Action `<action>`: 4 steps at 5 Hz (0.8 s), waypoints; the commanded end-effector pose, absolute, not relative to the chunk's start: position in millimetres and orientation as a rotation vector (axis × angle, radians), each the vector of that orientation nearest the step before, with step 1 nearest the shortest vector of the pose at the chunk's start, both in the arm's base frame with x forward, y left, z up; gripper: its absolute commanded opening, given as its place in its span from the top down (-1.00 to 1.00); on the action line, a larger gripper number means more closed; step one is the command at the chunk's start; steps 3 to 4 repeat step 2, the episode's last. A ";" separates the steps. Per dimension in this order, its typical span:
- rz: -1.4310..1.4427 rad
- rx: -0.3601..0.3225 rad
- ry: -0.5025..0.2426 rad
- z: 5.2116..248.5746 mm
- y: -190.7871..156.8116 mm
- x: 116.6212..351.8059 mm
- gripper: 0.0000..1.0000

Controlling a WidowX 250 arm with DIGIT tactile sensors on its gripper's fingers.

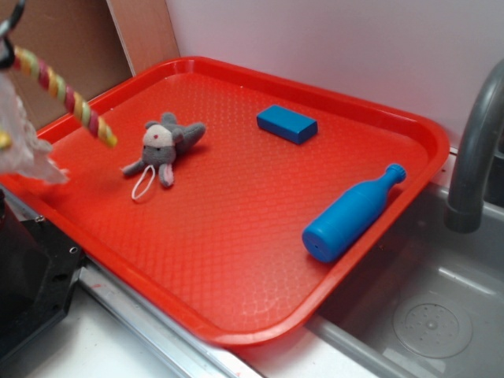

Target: Grab the multicolored rope.

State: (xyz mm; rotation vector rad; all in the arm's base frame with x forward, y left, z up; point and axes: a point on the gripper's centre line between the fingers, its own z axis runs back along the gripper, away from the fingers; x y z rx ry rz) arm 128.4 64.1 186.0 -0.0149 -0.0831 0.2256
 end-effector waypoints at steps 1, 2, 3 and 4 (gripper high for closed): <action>0.094 0.046 -0.118 200.7 49.4 168.6 1.00; 0.081 0.063 -0.128 196.0 39.1 170.4 1.00; 0.081 0.063 -0.128 196.0 39.1 170.4 1.00; 0.081 0.063 -0.128 196.0 39.1 170.4 1.00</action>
